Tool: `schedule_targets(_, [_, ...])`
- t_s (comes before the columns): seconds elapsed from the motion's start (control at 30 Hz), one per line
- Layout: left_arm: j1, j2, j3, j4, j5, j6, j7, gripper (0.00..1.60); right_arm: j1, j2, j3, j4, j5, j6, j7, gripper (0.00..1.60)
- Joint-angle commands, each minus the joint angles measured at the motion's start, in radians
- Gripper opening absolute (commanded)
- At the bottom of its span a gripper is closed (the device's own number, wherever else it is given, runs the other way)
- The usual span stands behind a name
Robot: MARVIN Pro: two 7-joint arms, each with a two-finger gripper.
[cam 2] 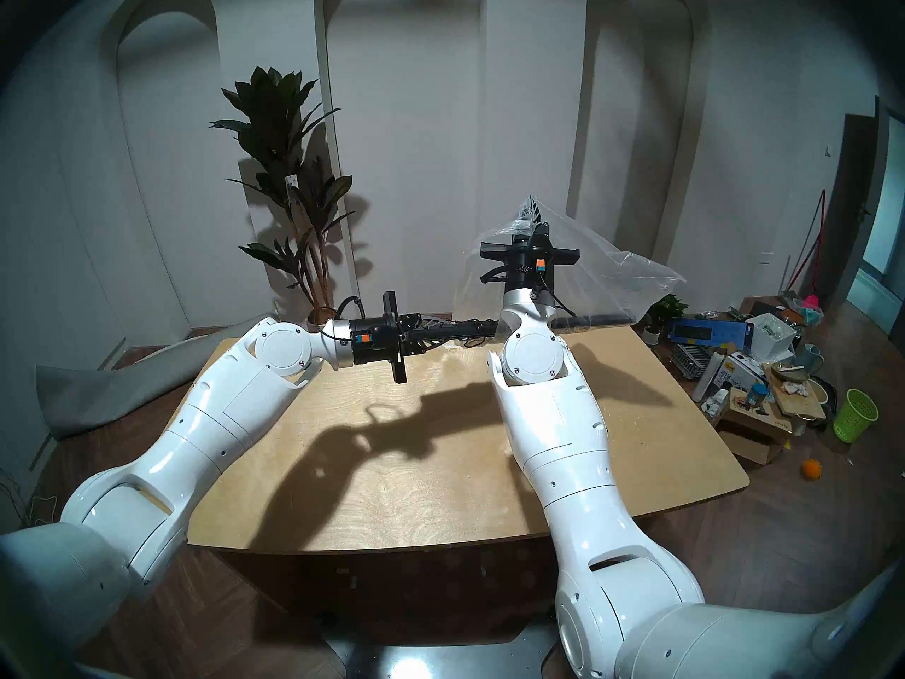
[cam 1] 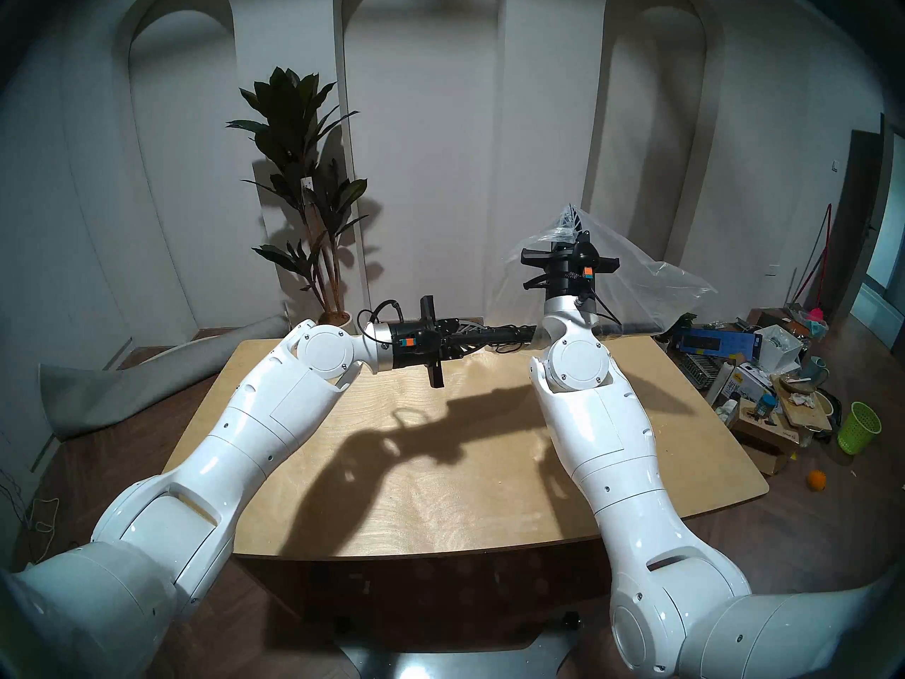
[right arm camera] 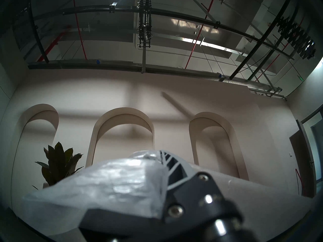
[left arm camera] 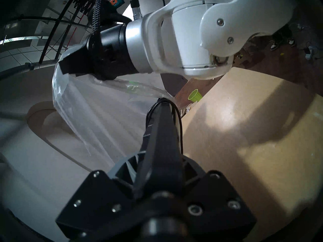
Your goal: Unwrap the new keyboard and set the wrapping aside
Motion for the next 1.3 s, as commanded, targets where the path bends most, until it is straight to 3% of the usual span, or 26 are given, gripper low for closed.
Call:
schedule_targets(0.0, [-0.093, 0.018, -0.054, -0.017, -0.001, -0.009, 0.022, 0.00, -0.025, 0.043, 0.035, 0.001, -0.001, -0.012, -0.004, 0.00])
schedule_targets(0.27, [-0.084, 0.055, -0.067, -0.065, 0.008, -0.018, -0.005, 0.00, -0.045, 0.079, 0.075, 0.078, -0.009, -0.025, -0.008, 0.00])
schedule_targets(0.6, [-0.046, 0.114, -0.099, -0.192, -0.087, -0.026, -0.079, 0.00, -0.006, 0.144, 0.132, 0.227, -0.032, -0.032, -0.023, 0.00])
schedule_targets(0.73, [-0.033, 0.147, -0.109, -0.237, -0.112, -0.035, -0.126, 0.00, 0.016, 0.165, 0.155, 0.270, -0.036, -0.036, -0.036, 0.00])
schedule_targets(0.77, [-0.012, 0.177, -0.123, -0.281, -0.119, -0.022, -0.140, 0.00, 0.028, 0.177, 0.168, 0.292, -0.039, -0.039, -0.043, 0.00])
schedule_targets(0.83, [-0.018, 0.177, -0.128, -0.259, -0.125, -0.027, -0.145, 0.00, 0.031, 0.184, 0.175, 0.300, -0.039, -0.039, -0.046, 0.00])
schedule_targets(1.03, [0.039, 0.248, -0.178, -0.341, -0.153, 0.010, -0.165, 0.00, 0.055, 0.227, 0.214, 0.344, -0.045, -0.059, -0.065, 0.00])
schedule_targets(1.27, [0.089, 0.298, -0.225, -0.342, -0.154, 0.018, -0.158, 0.00, 0.089, 0.272, 0.275, 0.358, -0.033, -0.078, -0.096, 0.00])
